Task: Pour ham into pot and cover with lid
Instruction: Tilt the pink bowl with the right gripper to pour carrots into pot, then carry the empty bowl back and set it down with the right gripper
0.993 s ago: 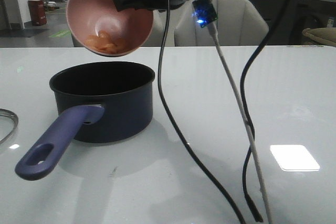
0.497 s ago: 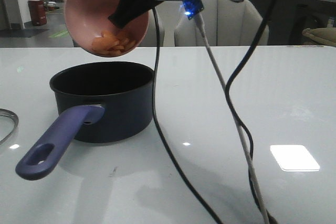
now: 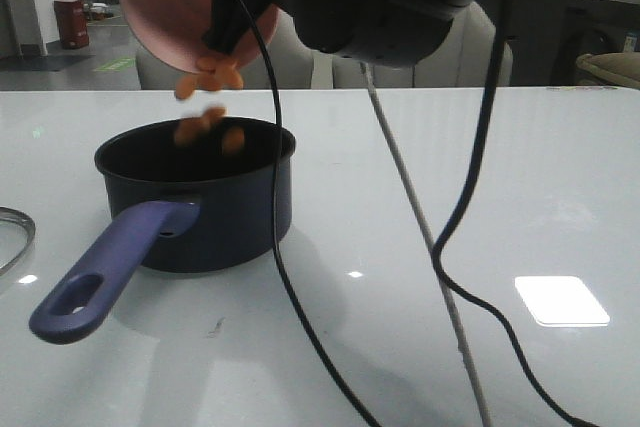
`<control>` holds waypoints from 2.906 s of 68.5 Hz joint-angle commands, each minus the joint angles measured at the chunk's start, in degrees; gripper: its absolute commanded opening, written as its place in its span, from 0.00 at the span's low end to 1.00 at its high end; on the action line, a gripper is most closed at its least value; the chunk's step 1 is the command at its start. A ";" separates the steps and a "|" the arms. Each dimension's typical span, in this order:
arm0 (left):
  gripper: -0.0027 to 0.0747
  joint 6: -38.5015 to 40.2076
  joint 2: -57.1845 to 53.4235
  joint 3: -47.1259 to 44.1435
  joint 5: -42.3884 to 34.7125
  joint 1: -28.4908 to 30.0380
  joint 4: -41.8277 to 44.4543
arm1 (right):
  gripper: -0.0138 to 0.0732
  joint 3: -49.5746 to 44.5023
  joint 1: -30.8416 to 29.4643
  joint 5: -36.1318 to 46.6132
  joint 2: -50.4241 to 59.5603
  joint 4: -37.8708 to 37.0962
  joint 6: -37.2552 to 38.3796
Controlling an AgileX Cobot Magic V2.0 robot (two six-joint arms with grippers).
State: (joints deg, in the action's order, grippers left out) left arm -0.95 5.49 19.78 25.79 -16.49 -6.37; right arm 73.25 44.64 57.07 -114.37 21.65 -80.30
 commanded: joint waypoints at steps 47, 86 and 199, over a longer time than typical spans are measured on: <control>0.69 -0.05 0.56 1.60 -4.32 -0.55 -0.43 | 0.32 -0.18 -4.84 -35.79 21.86 9.23 34.39; 0.69 -0.05 0.56 1.60 -4.32 -0.55 -0.43 | 0.32 -13.91 -31.29 -72.30 33.82 4.89 59.31; 0.69 -0.05 0.56 1.60 -4.42 -0.55 -0.43 | 0.76 -9.67 -40.05 -90.62 39.61 -2.52 57.51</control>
State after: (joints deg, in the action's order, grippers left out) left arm -0.95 5.49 19.78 25.79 -16.49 -6.37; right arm 63.56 2.41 -37.02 -81.20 18.96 -21.54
